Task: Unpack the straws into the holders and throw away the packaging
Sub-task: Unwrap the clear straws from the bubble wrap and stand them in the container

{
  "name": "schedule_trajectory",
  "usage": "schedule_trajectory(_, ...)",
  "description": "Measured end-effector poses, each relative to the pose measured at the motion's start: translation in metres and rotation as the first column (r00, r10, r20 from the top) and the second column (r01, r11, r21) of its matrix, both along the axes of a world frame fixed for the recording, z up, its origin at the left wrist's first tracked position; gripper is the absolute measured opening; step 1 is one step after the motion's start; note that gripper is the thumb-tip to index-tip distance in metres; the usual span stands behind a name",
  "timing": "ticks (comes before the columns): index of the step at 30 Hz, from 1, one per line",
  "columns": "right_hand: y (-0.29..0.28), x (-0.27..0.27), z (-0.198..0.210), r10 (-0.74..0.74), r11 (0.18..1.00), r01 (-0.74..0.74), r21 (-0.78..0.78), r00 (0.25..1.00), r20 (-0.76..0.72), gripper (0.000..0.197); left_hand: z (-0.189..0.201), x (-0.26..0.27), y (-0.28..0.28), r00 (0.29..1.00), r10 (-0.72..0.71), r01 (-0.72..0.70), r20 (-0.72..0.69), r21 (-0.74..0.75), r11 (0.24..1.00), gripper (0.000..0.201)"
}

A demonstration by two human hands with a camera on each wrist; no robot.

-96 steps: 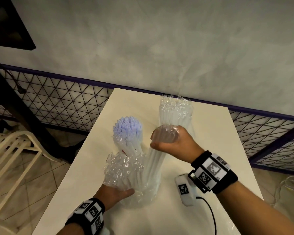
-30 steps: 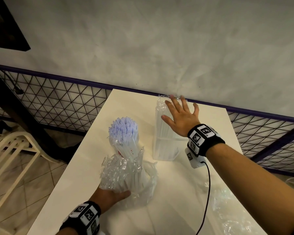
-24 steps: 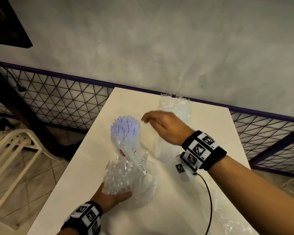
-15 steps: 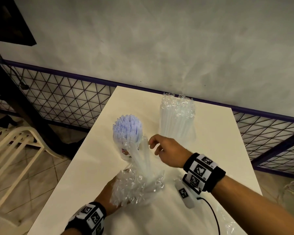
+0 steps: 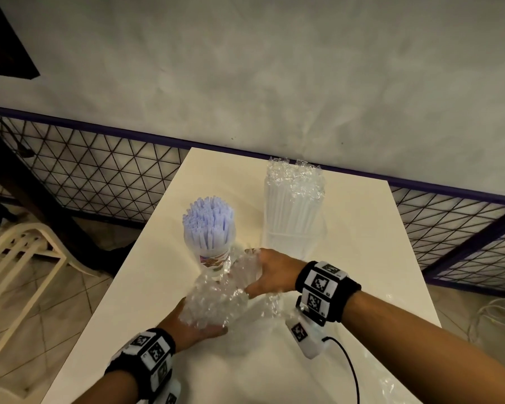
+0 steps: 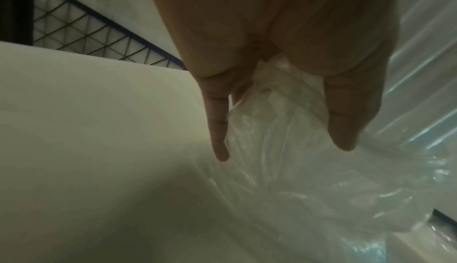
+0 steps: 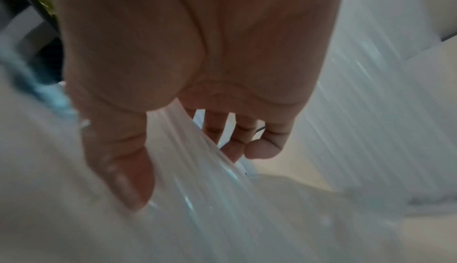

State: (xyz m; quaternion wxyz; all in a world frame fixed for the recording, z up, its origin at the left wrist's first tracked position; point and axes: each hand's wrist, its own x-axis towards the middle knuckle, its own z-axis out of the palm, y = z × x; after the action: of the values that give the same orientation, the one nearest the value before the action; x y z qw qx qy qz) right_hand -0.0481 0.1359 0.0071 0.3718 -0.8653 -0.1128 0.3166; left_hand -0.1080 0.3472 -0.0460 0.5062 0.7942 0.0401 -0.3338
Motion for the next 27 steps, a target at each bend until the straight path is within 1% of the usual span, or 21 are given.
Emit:
schedule_trajectory(1, -0.004, 0.000, 0.000, -0.025, 0.999, 0.024, 0.030, 0.999, 0.031, 0.042, 0.008, 0.000, -0.002, 1.000, 0.017, -0.018, 0.021, 0.016, 1.000, 0.048)
schedule_trajectory(2, -0.008, -0.002, 0.000, -0.046, 0.998, 0.042, 0.052, 0.995, 0.086, 0.043, 0.001, 0.000, 0.000, 0.996, 0.083, -0.083, 0.012, -0.002, 0.997, 0.040)
schedule_trajectory(3, -0.012, -0.004, 0.001, -0.059, 0.997, 0.050, 0.061, 0.985, 0.161, 0.041, -0.016, 0.004, 0.006, 0.991, 0.135, -0.135, -0.005, 0.009, 0.991, 0.035)
schedule_trajectory(4, -0.017, -0.005, 0.000, -0.066, 0.996, 0.051, 0.071, 0.969, 0.239, 0.039, -0.024, 0.008, 0.008, 0.984, 0.177, -0.176, -0.035, 0.023, 0.984, 0.040)
schedule_trajectory(5, -0.022, -0.008, -0.002, -0.092, 0.994, 0.069, 0.090, 0.954, 0.287, 0.036, -0.038, 0.013, 0.011, 0.985, 0.166, -0.165, -0.048, 0.018, 0.986, 0.049)
schedule_trajectory(6, -0.027, -0.011, -0.004, -0.129, 0.989, 0.099, 0.110, 0.945, 0.300, 0.034, -0.031, 0.014, 0.009, 0.980, 0.190, -0.188, -0.060, 0.031, 0.982, 0.058)
schedule_trajectory(7, -0.033, -0.014, -0.005, -0.164, 0.983, 0.133, 0.125, 0.944, 0.287, 0.034, -0.035, 0.017, 0.009, 0.980, 0.193, -0.192, -0.057, 0.026, 0.981, 0.065)
schedule_trajectory(8, -0.038, -0.017, -0.008, -0.179, 0.981, 0.149, 0.127, 0.946, 0.271, 0.033, -0.032, 0.017, 0.007, 0.978, 0.199, -0.197, -0.068, 0.037, 0.980, 0.065)
schedule_trajectory(9, -0.041, -0.020, -0.009, -0.176, 0.981, 0.149, 0.124, 0.952, 0.252, 0.035, -0.036, 0.018, 0.005, 0.979, 0.196, -0.195, -0.061, 0.021, 0.981, 0.061)
schedule_trajectory(11, -0.043, -0.028, -0.010, -0.155, 0.983, 0.129, 0.134, 0.967, 0.203, 0.044, -0.038, 0.017, 0.002, 0.983, 0.177, -0.176, -0.041, 0.027, 0.984, 0.056)
schedule_trajectory(13, -0.041, -0.036, -0.011, -0.154, 0.977, 0.122, 0.174, 0.970, 0.186, 0.054, -0.042, 0.015, 0.000, 0.986, 0.165, -0.164, -0.031, 0.033, 0.986, 0.063)
schedule_trajectory(14, -0.038, -0.038, -0.011, -0.155, 0.974, 0.117, 0.193, 0.967, 0.201, 0.056, -0.040, 0.014, -0.001, 0.986, 0.161, -0.160, -0.029, 0.040, 0.986, 0.065)
schedule_trajectory(16, -0.032, -0.041, -0.013, -0.193, 0.965, 0.136, 0.225, 0.948, 0.253, 0.060, -0.039, 0.013, -0.002, 0.989, 0.145, -0.144, -0.002, 0.034, 0.989, 0.061)
schedule_trajectory(18, -0.027, -0.044, -0.017, -0.265, 0.940, 0.197, 0.277, 0.936, 0.232, 0.077, -0.036, 0.013, -0.002, 0.995, 0.095, -0.096, 0.043, 0.020, 0.995, 0.064)
schedule_trajectory(19, -0.026, -0.046, -0.020, -0.275, 0.936, 0.210, 0.283, 0.937, 0.214, 0.087, -0.036, 0.014, -0.001, 0.995, 0.078, -0.078, 0.059, -0.003, 0.997, 0.065)
schedule_trajectory(21, -0.023, -0.046, -0.025, -0.244, 0.951, 0.188, 0.245, 0.944, 0.221, 0.098, -0.030, 0.012, -0.001, 0.996, 0.048, -0.044, 0.079, -0.046, 0.998, 0.056)
schedule_trajectory(22, -0.022, -0.046, -0.025, -0.217, 0.963, 0.169, 0.212, 0.949, 0.228, 0.102, -0.025, 0.011, -0.001, 0.996, 0.022, -0.017, 0.088, -0.058, 0.998, 0.056)
schedule_trajectory(23, -0.022, -0.046, -0.025, -0.194, 0.970, 0.152, 0.188, 0.954, 0.230, 0.106, -0.021, 0.011, -0.001, 0.995, -0.011, 0.019, 0.101, -0.073, 0.997, 0.059)
schedule_trajectory(25, -0.019, -0.045, -0.024, -0.165, 0.974, 0.124, 0.189, 0.961, 0.221, 0.119, -0.014, 0.009, 0.000, 0.991, -0.066, 0.078, 0.118, -0.103, 0.992, 0.062)
schedule_trajectory(27, -0.015, -0.043, -0.024, -0.140, 0.975, 0.097, 0.199, 0.966, 0.216, 0.130, -0.010, 0.007, 0.001, 0.984, -0.076, 0.097, 0.162, -0.129, 0.987, 0.066)
